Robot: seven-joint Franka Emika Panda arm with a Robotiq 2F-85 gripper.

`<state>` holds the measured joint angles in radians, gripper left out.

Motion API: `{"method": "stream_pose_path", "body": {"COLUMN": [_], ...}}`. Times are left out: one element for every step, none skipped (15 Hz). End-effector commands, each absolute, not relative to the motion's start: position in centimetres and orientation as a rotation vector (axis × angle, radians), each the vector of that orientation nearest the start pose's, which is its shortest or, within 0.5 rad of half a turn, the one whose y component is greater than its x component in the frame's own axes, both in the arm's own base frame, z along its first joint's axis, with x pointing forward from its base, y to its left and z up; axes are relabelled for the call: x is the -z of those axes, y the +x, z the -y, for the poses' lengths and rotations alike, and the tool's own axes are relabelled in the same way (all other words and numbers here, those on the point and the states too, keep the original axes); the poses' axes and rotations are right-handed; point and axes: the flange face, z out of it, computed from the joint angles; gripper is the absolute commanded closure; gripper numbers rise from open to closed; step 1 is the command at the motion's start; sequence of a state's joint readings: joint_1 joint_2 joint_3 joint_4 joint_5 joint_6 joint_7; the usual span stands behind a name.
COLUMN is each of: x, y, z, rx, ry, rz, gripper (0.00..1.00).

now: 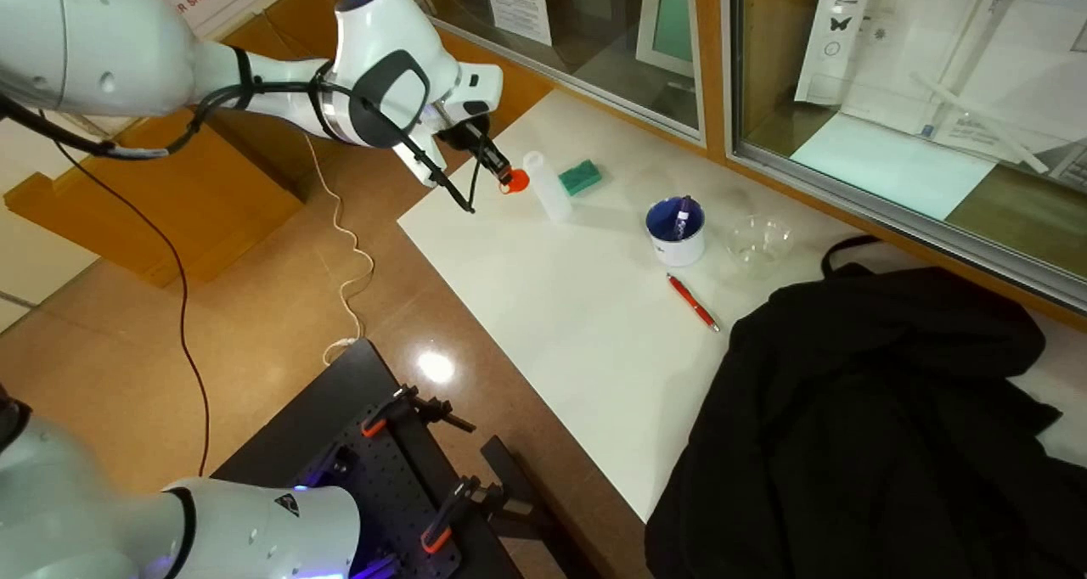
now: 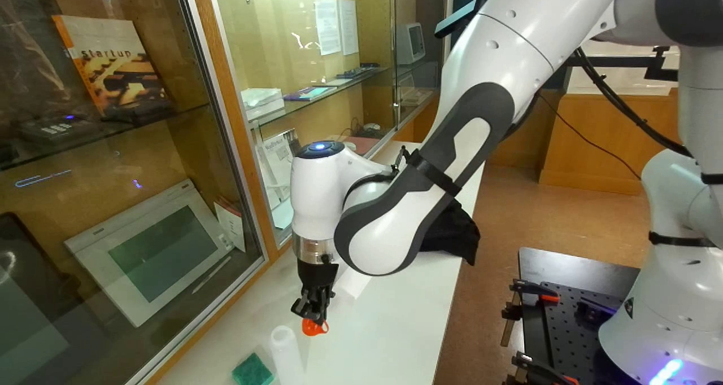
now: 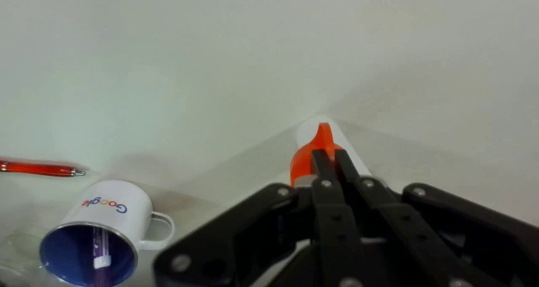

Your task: Uncover the squeeze bottle, move it to the left, and then cover it with the red lid

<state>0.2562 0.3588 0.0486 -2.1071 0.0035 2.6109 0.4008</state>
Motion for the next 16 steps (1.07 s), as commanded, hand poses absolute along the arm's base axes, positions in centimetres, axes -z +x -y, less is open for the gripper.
{"method": "stream_pose_path", "body": {"x": [-26.9, -27.0, -27.0, -27.0, -27.0, -27.0, -27.1, -27.2, -27.1, -27.1, -27.2, -27.2, -27.3, -27.3, -27.4, -27.5], "y": [58.9, 59.4, 59.9, 60.4, 60.9, 61.4, 61.8, 62.2, 62.6, 62.8, 63.1, 63.2, 63.4, 63.4, 63.5, 63.6], "z": [-18.0, -18.0, -18.0, -18.1, -18.1, -18.1, -18.1, -18.2, -18.3, -18.5, -18.7, -18.8, -19.0, -19.1, -19.3, -19.4], "rx": [0.212, 0.219, 0.223, 0.227, 0.233, 0.238, 0.243, 0.244, 0.24, 0.233, 0.225, 0.212, 0.197, 0.179, 0.168, 0.159], "ry": [-3.028, -3.02, -3.018, -3.014, -3.015, -3.014, -3.013, -3.012, -3.012, -3.013, -3.016, -3.019, -3.025, -3.028, -3.035, -3.036], "rz": [-0.101, -0.09, -0.082, -0.068, -0.062, -0.05, -0.044, -0.038, -0.027, -0.024, -0.019, -0.016, -0.016, -0.013, -0.011, -0.007], "gripper": [0.99, 0.99, 0.99, 0.99, 0.99, 0.99, 0.99, 0.99, 0.99, 0.99, 0.99, 0.99, 0.99, 0.99, 0.99, 0.99]}}
